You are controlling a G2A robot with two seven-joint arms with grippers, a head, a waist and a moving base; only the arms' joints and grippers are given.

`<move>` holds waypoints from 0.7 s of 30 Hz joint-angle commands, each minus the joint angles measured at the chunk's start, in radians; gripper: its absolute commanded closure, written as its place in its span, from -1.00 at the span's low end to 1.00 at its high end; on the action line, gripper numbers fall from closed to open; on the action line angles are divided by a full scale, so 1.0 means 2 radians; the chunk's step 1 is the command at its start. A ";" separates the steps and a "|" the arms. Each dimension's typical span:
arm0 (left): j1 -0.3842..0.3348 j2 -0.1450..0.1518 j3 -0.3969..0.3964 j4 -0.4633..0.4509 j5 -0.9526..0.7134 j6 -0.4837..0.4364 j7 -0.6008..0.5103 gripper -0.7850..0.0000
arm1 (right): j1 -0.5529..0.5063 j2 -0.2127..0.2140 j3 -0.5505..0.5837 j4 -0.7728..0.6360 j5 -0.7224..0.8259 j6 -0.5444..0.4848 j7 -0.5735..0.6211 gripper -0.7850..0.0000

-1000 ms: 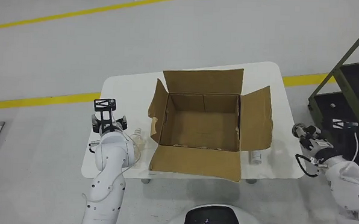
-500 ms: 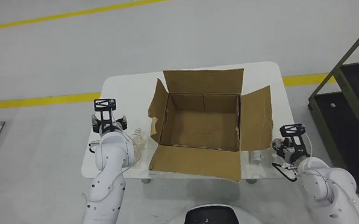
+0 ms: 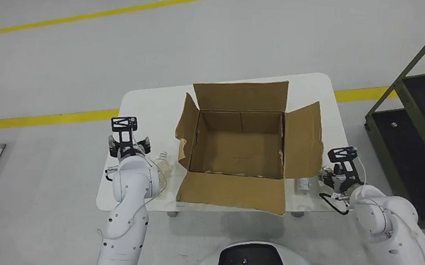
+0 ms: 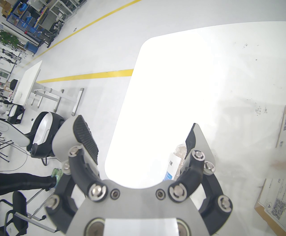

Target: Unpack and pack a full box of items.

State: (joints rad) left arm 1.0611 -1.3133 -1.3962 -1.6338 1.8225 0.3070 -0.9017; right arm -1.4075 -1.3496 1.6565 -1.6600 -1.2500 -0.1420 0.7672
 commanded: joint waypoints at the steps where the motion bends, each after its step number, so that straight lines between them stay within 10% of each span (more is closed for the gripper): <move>1: 0.000 0.000 0.000 0.000 0.000 0.000 0.000 -1.00 | -0.001 0.001 0.001 -0.002 0.009 -0.001 -0.001 0.07; 7: 0.000 0.000 0.000 0.000 0.000 0.000 0.000 -1.00 | -0.008 0.000 0.022 -0.036 0.099 0.003 -0.038 -0.58; 10: 0.000 0.000 0.000 0.000 0.000 0.000 0.000 -1.00 | -0.020 -0.004 0.046 -0.064 0.212 0.000 -0.104 0.11; 12: 0.000 0.000 0.000 0.000 0.000 0.000 0.000 -1.00 | -0.031 -0.005 0.058 -0.075 0.268 -0.024 -0.159 1.00; 21: 0.000 0.000 0.000 0.000 0.000 0.000 0.000 -1.00 | -0.044 -0.011 0.050 -0.044 0.345 -0.110 -0.327 1.00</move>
State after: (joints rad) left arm 1.0611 -1.3133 -1.3962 -1.6338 1.8225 0.3070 -0.9017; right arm -1.4977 -1.3707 1.7675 -1.7567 -0.5574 -0.3597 0.1264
